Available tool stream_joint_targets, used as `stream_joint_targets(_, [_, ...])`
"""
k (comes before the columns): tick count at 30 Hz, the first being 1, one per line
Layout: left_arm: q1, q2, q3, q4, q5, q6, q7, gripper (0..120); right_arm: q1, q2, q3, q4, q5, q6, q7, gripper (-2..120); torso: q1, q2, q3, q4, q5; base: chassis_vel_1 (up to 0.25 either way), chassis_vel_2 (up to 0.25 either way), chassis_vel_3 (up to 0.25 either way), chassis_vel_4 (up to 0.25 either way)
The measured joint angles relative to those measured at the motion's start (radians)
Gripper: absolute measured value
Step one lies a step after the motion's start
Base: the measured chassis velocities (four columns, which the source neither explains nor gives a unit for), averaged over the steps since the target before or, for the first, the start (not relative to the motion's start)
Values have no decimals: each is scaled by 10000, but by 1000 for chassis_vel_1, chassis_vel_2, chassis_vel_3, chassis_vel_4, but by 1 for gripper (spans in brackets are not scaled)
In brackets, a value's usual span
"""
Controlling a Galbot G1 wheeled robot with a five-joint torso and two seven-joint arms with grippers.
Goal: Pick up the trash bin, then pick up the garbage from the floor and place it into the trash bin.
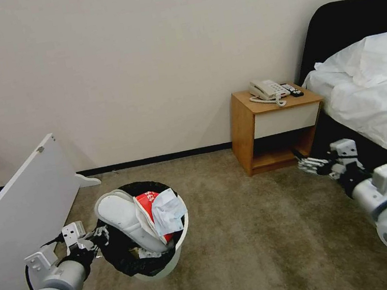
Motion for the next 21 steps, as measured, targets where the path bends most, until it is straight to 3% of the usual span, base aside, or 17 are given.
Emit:
stream_joint_targets(8, [163, -58, 66, -262, 44, 23, 29, 4, -657, 616, 1002, -170, -902, 543, -214, 100, 0, 0, 0, -2, -4, 0, 0, 0, 0])
stream_joint_targets(21, [347, -94, 150, -458, 68, 31, 72, 4, -1239, 1295, 1235, -51, -1422, 967, -372, 100, 0, 0, 0, -1, -4, 0, 0, 0, 0])
